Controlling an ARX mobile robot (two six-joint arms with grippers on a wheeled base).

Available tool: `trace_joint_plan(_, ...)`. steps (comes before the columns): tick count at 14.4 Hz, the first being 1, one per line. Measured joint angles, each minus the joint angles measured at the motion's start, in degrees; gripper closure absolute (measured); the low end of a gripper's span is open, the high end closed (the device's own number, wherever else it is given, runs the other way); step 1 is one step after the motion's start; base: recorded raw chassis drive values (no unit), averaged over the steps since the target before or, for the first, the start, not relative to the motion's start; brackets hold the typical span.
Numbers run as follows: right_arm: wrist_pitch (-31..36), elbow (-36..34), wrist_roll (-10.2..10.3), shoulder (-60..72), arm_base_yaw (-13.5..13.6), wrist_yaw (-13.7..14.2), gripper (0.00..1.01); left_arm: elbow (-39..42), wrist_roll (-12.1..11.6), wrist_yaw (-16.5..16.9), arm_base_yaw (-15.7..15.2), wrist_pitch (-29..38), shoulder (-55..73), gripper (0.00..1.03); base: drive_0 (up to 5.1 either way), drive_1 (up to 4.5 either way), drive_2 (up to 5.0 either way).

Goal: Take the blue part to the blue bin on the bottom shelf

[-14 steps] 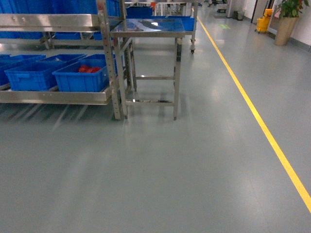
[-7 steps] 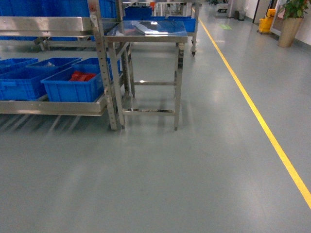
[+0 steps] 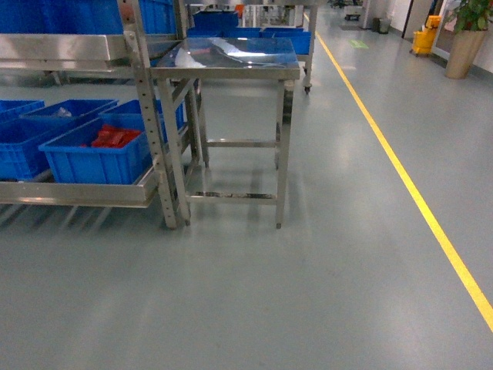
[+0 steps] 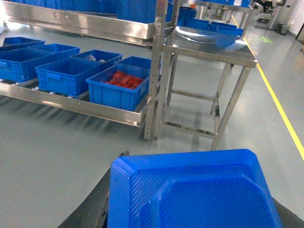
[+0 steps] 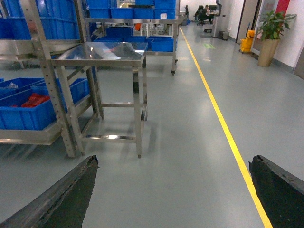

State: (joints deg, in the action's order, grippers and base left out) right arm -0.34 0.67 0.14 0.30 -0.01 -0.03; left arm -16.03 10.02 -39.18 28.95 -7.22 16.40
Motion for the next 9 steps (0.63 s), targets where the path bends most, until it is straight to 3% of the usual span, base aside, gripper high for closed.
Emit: trace_joint_plan(9,0.0,0.0,0.0,0.0,0.0,0.0,0.03,0.0,0.0,0.0,0.0,-0.1,0.0,0.59,0.0,4.35,-4.3)
